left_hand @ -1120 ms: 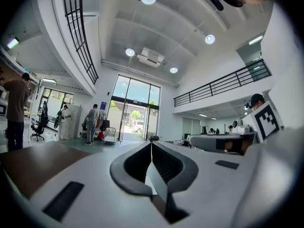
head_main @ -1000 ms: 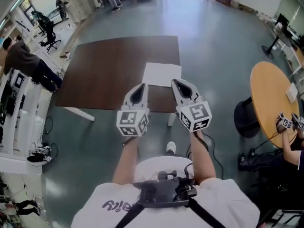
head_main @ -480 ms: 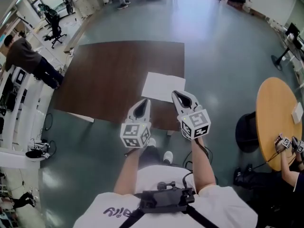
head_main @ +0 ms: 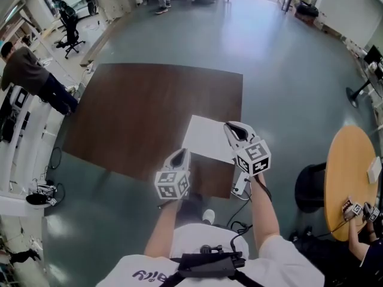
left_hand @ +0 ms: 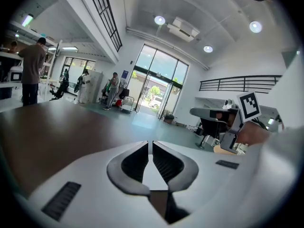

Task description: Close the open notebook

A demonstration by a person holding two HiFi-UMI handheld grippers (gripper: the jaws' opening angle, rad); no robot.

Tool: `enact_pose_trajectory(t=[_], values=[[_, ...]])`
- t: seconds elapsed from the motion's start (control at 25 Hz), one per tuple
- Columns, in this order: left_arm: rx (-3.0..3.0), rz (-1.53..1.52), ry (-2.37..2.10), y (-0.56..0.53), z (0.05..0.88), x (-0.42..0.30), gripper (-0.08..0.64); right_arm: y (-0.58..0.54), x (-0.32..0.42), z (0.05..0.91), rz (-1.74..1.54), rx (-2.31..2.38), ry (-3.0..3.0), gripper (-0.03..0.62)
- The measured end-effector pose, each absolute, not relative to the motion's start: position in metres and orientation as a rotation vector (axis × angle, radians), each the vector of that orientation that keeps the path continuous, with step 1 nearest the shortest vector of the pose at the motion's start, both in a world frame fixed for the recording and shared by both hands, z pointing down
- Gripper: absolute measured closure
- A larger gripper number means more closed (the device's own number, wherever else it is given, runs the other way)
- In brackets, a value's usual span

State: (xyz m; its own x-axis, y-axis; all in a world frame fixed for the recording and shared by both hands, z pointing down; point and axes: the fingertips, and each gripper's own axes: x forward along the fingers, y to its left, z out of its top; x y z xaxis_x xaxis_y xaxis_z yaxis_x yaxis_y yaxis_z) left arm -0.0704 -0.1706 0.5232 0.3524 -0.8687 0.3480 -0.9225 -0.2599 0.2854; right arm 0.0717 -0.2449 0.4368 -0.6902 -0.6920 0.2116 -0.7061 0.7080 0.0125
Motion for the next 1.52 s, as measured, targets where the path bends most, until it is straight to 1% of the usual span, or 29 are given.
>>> enact_pose_trajectory(t=[0.2,0.32,0.6,0.76,0.8,0.84,0.96,1.04,1.08,1.16,1.52], values=[[2.062,0.155,-1.54,-0.198,0.561,-0.073,0.554,-0.293,0.066,0.462,0.106,0.975,-2.669,0.589],[1.998,0.147,-1.516,-0.215,0.582,-0.082,0.554,-0.323,0.047,0.484,0.112,0.877,-2.627,0.589],[1.73,0.108,-1.399,-0.219,0.651,-0.084,0.552,-0.359,0.021,0.572,0.167,0.596,-2.444,0.588],[1.576,0.1,-1.342,-0.235,0.657,-0.083,0.551,-0.399,0.008,0.59,0.214,0.464,-2.344,0.586],[1.556,0.102,-1.333,-0.24,0.66,-0.085,0.549,-0.409,0.002,0.598,0.223,0.437,-2.325,0.571],[1.537,0.105,-1.322,-0.243,0.665,-0.085,0.524,-0.416,-0.002,0.609,0.234,0.411,-2.306,0.554],[1.483,0.108,-1.277,-0.242,0.683,-0.077,0.444,-0.424,-0.009,0.645,0.266,0.335,-2.242,0.537],[1.46,0.096,-1.256,-0.243,0.689,-0.072,0.365,-0.425,-0.013,0.664,0.274,0.28,-2.197,0.486],[1.451,0.085,-1.249,-0.244,0.69,-0.071,0.34,-0.424,-0.015,0.672,0.272,0.252,-2.179,0.465],[1.419,0.062,-1.237,-0.244,0.695,-0.068,0.322,-0.424,-0.018,0.686,0.268,0.213,-2.151,0.445],[1.283,0.001,-1.244,-0.244,0.708,-0.07,0.321,-0.428,-0.024,0.71,0.313,0.21,-2.098,0.443]])
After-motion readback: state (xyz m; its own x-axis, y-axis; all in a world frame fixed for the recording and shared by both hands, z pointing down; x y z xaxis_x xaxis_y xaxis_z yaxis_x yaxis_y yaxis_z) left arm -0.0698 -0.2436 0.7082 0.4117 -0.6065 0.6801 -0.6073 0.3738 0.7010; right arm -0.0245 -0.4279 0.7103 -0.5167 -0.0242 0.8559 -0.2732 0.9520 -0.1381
